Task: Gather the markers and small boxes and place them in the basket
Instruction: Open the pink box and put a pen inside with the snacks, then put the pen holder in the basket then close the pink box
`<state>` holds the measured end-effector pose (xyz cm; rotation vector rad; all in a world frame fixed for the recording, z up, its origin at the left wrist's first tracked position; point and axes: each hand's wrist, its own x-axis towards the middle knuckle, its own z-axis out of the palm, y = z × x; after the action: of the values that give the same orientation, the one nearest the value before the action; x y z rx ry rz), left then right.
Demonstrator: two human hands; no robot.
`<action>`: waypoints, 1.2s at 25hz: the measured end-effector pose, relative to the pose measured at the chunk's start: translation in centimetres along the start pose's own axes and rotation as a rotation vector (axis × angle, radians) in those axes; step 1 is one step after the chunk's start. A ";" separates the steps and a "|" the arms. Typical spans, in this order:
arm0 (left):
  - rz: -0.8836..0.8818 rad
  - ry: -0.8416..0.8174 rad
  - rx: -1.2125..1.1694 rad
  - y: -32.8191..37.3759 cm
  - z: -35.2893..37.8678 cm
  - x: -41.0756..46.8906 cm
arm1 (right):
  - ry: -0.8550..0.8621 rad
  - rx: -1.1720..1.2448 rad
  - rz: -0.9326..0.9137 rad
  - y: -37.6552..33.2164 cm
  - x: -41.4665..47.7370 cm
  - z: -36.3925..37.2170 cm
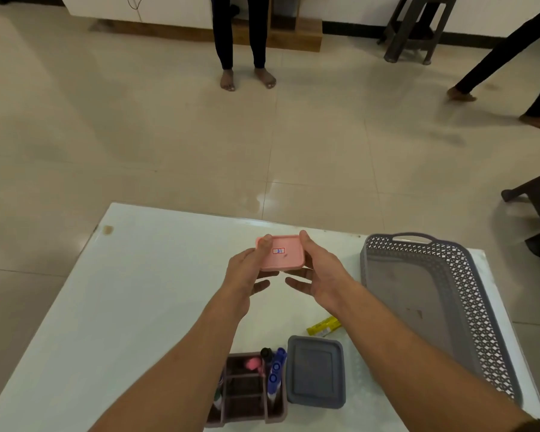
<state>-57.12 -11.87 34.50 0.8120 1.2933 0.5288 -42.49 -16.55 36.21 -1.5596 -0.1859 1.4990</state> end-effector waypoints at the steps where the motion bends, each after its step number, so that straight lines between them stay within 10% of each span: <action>1: -0.011 -0.006 0.019 -0.2 -0.1 -0.1 | 0.007 0.003 0.001 0.2 0.1 -0.2; 8: -0.051 -0.121 0.356 -2.8 -1.6 0.5 | 0.022 -0.309 0.068 3.2 1.0 -2.3; 20: -0.202 -0.179 0.662 -6.9 -2.6 3.3 | -0.160 -1.768 -0.469 8.6 2.9 -2.3; 25: -0.129 -0.136 1.345 -6.3 -4.3 4.7 | -0.172 -1.878 -0.385 8.7 2.9 -1.6; 30: -0.207 -0.032 0.882 -4.0 -12.2 1.0 | 0.176 -1.199 -0.489 9.1 -3.8 -3.0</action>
<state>-69.17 -10.85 29.94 1.3713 1.5643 -0.2627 -45.17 -25.55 32.12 -2.2772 -1.4479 0.8121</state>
